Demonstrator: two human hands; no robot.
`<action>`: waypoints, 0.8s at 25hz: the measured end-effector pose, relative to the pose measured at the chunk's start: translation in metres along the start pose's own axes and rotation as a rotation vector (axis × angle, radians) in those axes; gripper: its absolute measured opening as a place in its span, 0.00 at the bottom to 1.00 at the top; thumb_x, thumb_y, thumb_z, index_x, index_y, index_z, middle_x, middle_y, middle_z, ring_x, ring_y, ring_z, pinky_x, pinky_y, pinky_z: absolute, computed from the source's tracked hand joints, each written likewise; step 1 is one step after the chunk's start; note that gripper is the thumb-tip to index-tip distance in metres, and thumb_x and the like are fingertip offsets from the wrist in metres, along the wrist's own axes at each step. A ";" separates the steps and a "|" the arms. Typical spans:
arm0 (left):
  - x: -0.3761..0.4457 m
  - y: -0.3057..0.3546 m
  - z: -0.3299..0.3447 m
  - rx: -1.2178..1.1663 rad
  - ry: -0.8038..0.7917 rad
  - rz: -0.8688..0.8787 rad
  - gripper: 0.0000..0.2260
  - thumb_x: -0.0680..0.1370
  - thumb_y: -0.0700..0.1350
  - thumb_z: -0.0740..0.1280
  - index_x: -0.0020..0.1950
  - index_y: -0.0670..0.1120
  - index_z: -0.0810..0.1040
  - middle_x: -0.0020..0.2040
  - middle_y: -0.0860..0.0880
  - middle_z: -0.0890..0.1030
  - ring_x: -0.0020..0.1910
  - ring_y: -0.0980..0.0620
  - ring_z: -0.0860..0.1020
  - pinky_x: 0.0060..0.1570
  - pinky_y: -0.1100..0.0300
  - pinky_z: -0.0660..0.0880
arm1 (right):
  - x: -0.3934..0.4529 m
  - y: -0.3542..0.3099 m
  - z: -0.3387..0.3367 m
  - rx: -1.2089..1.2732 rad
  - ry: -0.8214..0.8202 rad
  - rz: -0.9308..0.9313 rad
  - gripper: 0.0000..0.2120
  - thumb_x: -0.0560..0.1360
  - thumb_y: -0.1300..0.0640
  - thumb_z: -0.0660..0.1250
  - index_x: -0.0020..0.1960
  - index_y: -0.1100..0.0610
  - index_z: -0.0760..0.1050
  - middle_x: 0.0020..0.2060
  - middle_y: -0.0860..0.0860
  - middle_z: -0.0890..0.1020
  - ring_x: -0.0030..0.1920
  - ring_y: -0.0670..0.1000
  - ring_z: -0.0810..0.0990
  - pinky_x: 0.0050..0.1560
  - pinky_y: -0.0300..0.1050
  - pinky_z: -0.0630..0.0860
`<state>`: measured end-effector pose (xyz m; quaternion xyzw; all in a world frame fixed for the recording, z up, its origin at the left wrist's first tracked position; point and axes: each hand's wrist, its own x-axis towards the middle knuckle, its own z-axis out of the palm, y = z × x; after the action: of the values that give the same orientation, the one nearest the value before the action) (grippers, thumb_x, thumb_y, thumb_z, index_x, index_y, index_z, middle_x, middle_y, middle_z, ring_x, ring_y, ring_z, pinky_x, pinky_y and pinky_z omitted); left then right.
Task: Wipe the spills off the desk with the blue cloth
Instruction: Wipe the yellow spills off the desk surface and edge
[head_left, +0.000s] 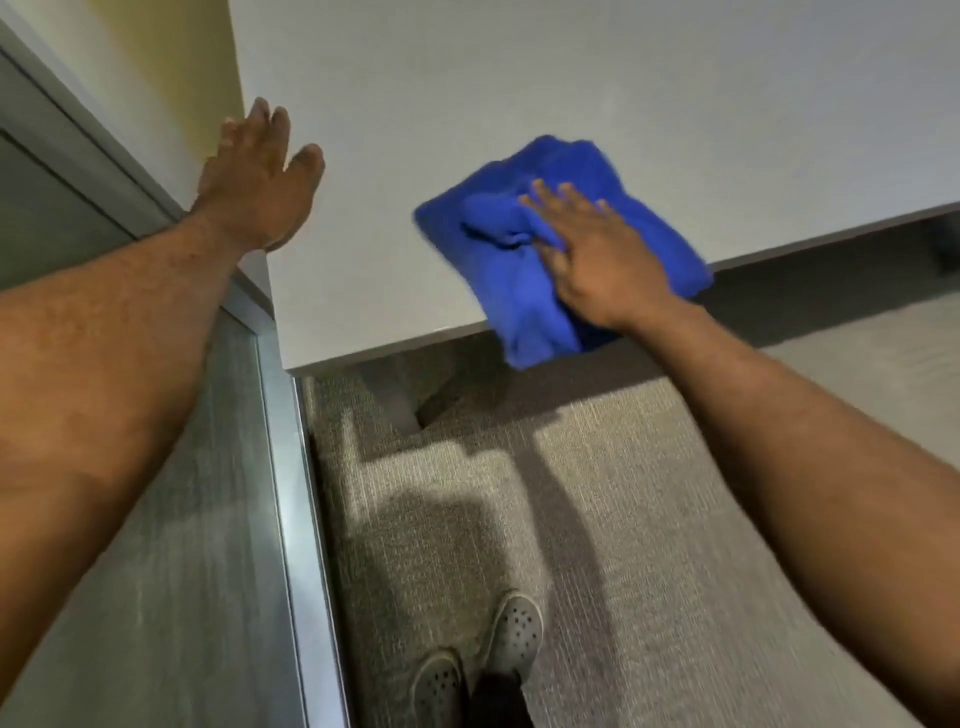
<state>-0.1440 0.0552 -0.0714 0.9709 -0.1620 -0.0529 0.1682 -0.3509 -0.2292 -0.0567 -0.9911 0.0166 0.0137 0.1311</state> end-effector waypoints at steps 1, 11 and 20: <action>0.002 0.000 0.001 0.029 -0.030 -0.004 0.39 0.76 0.70 0.41 0.78 0.44 0.53 0.80 0.42 0.51 0.79 0.39 0.49 0.76 0.38 0.50 | -0.003 0.016 -0.003 -0.007 0.035 0.087 0.24 0.81 0.50 0.48 0.77 0.52 0.53 0.78 0.50 0.55 0.77 0.53 0.52 0.76 0.55 0.49; 0.001 -0.003 0.020 0.011 0.044 0.002 0.39 0.76 0.70 0.41 0.79 0.45 0.51 0.80 0.42 0.49 0.79 0.41 0.46 0.76 0.43 0.45 | 0.000 -0.002 0.024 0.386 0.726 1.017 0.24 0.82 0.53 0.49 0.76 0.60 0.53 0.78 0.56 0.48 0.77 0.59 0.43 0.75 0.49 0.43; -0.044 0.006 0.018 -0.711 0.019 -0.040 0.36 0.78 0.64 0.54 0.79 0.47 0.48 0.77 0.50 0.65 0.76 0.49 0.62 0.76 0.54 0.50 | 0.007 -0.112 0.067 0.787 1.013 0.860 0.25 0.77 0.66 0.57 0.73 0.67 0.59 0.77 0.60 0.51 0.77 0.63 0.46 0.75 0.58 0.52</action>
<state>-0.1897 0.0590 -0.0847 0.8551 -0.1130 -0.1001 0.4959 -0.3415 -0.1040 -0.0925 -0.6632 0.4620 -0.3986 0.4334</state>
